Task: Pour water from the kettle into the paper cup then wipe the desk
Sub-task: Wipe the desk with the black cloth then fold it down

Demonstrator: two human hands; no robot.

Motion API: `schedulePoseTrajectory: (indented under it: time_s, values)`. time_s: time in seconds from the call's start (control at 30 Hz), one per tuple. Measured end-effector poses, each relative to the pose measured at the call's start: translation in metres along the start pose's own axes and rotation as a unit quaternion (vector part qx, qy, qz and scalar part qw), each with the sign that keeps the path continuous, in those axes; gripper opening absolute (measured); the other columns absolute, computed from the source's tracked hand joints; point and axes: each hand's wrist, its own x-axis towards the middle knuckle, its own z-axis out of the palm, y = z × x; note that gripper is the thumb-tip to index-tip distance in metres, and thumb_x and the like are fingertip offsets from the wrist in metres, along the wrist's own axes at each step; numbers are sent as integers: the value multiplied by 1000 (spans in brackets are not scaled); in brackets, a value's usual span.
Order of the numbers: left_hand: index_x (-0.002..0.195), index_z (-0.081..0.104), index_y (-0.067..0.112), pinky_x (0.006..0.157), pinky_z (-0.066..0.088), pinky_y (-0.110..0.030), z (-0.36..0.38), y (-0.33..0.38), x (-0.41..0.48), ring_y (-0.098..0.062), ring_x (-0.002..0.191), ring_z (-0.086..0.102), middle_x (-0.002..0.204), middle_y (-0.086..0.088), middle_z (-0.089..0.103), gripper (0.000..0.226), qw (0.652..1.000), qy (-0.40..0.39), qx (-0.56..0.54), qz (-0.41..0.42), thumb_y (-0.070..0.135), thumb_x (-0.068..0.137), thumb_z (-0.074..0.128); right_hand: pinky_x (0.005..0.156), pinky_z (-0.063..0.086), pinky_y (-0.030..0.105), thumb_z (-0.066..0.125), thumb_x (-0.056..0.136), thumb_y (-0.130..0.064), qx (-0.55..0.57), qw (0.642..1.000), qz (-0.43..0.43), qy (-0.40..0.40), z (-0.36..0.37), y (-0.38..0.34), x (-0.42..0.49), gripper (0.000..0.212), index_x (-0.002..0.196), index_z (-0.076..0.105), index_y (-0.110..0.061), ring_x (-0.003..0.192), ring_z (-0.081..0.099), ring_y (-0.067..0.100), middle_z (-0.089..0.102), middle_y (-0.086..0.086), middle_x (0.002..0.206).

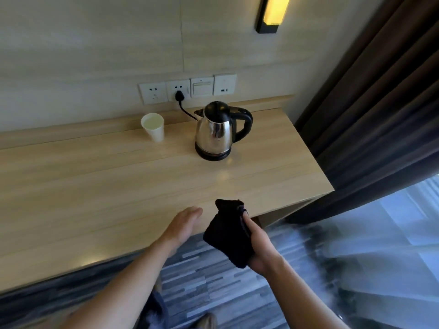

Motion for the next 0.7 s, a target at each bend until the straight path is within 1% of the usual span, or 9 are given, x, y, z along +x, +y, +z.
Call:
schedulePoseTrajectory:
  time_s: [0.07, 0.13, 0.23, 0.3, 0.4, 0.47, 0.53, 0.63, 0.7]
  values:
    - [121, 73, 11, 99, 48, -38, -15, 5, -25, -24, 107, 66, 114, -8, 72, 52, 996, 0, -68, -52, 55, 103, 53, 106, 48, 51, 46, 101, -59, 110, 991, 59, -47, 32, 0, -19, 69, 133, 69, -3, 121, 68, 41, 64, 28, 138]
    - [91, 82, 15, 84, 48, -36, -34, 11, -46, -24, 90, 67, 92, -6, 76, 48, 992, -6, -111, -59, 56, 99, 59, 105, 49, 53, 46, 96, -67, 138, 983, 83, -91, 62, 3, -30, 82, 137, 65, 2, 126, 64, 44, 58, 32, 143]
    - [107, 83, 9, 101, 56, -46, -62, 21, -64, -33, 106, 75, 109, -15, 81, 39, 982, 7, -178, -63, 43, 99, 66, 120, 35, 55, 49, 94, -71, 139, 975, 105, -140, 102, 8, -27, 89, 145, 56, 2, 139, 52, 45, 49, 33, 151]
    - [111, 78, 3, 106, 55, -57, -80, 29, -67, -39, 109, 75, 112, -21, 79, 34, 980, 65, -182, -47, 32, 104, 62, 121, 34, 56, 51, 95, -70, 113, 979, 98, -136, 124, 10, -17, 86, 141, 60, 2, 136, 55, 45, 54, 32, 147]
    - [109, 69, 5, 103, 52, -57, -107, 37, -65, -36, 109, 71, 115, -20, 74, 33, 979, 155, -132, 13, 33, 110, 51, 115, 41, 54, 50, 97, -61, 43, 991, 69, -108, 152, 8, 3, 72, 130, 70, -1, 124, 66, 41, 63, 28, 138]
    - [108, 64, 11, 99, 53, -54, -126, 42, -63, -31, 108, 68, 114, -13, 71, 34, 978, 181, -86, 53, 40, 111, 45, 113, 45, 54, 55, 102, -46, -35, 993, 46, -107, 170, 6, 21, 54, 132, 70, -4, 124, 66, 40, 65, 26, 137]
    - [106, 60, 12, 86, 53, -46, -147, 46, -57, -30, 101, 65, 108, -14, 66, 36, 975, 204, -41, 83, 42, 111, 41, 108, 51, 54, 65, 102, -27, -122, 988, 9, -93, 187, 3, 48, 40, 133, 67, -1, 121, 67, 41, 69, 25, 131]
    - [99, 55, 7, 72, 43, -41, -177, 50, -40, -31, 84, 59, 100, -23, 62, 39, 962, 254, -27, 98, 42, 111, 41, 87, 61, 44, 69, 100, -17, -231, 971, -46, -35, 215, -3, 85, 28, 122, 71, 0, 106, 75, 35, 77, 20, 115]
    - [98, 54, 7, 70, 43, -40, -196, 53, -27, -25, 77, 56, 90, -15, 60, 38, 957, 274, -25, 96, 41, 110, 42, 76, 61, 36, 65, 103, -20, -280, 957, -76, -2, 235, -8, 108, 21, 113, 74, -4, 98, 77, 30, 79, 15, 106]
